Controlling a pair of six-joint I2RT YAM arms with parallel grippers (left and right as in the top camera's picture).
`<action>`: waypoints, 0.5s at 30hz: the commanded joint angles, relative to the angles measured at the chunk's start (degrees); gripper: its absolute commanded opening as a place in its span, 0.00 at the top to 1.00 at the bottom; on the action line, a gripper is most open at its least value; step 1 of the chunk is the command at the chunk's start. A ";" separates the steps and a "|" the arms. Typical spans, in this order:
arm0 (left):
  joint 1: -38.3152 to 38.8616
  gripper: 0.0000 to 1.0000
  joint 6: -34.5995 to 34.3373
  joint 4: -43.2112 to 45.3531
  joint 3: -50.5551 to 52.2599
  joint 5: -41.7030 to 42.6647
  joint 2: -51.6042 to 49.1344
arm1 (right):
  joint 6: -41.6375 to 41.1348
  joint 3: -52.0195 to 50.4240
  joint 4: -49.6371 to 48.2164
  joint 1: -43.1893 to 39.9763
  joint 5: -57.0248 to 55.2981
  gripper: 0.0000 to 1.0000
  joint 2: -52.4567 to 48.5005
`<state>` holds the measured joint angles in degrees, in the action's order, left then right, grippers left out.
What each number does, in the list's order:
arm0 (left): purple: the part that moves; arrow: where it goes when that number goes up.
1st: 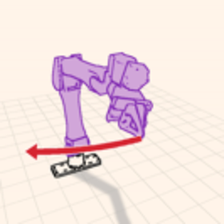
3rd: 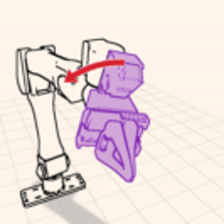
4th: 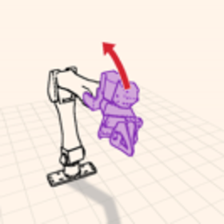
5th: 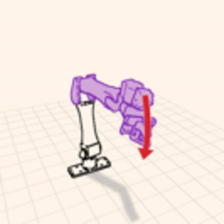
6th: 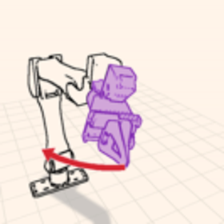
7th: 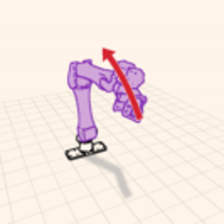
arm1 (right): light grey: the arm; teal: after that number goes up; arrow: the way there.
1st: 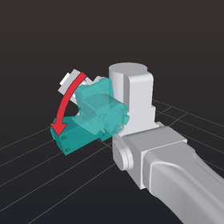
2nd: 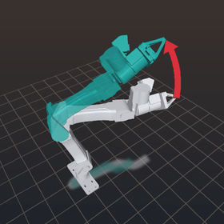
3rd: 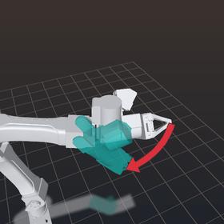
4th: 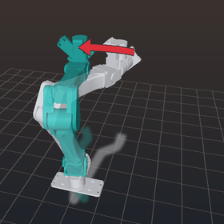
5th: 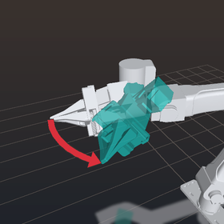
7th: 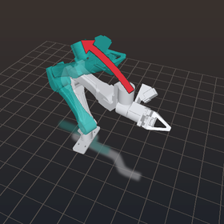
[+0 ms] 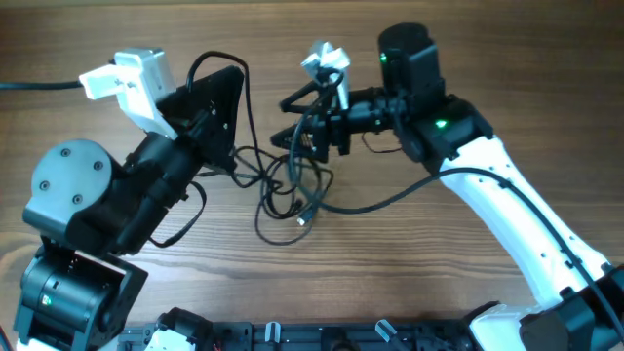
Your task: Untangle cables
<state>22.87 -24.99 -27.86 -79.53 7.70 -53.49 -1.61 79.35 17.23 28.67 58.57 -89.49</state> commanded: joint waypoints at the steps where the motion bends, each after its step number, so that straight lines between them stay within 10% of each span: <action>1: -0.26 0.96 -3.08 1.51 -1.16 -0.20 1.68 | -3.26 0.90 -3.28 1.99 -2.95 0.23 -3.15; 6: -0.26 0.96 -4.44 1.92 -1.18 0.15 2.78 | -7.67 0.90 -9.18 4.76 -4.63 0.33 -7.19; 11: -0.26 0.96 -3.96 -1.62 -1.18 -4.35 2.97 | -14.08 0.90 -3.93 3.37 -18.34 0.92 -7.72; 15: -0.26 0.96 -3.96 -10.05 -1.16 -12.35 2.36 | -14.10 0.96 0.33 0.17 -25.27 0.95 -4.52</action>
<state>22.87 -28.86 -34.44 -79.55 3.73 -51.46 -13.28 79.44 15.38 31.81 43.81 -96.53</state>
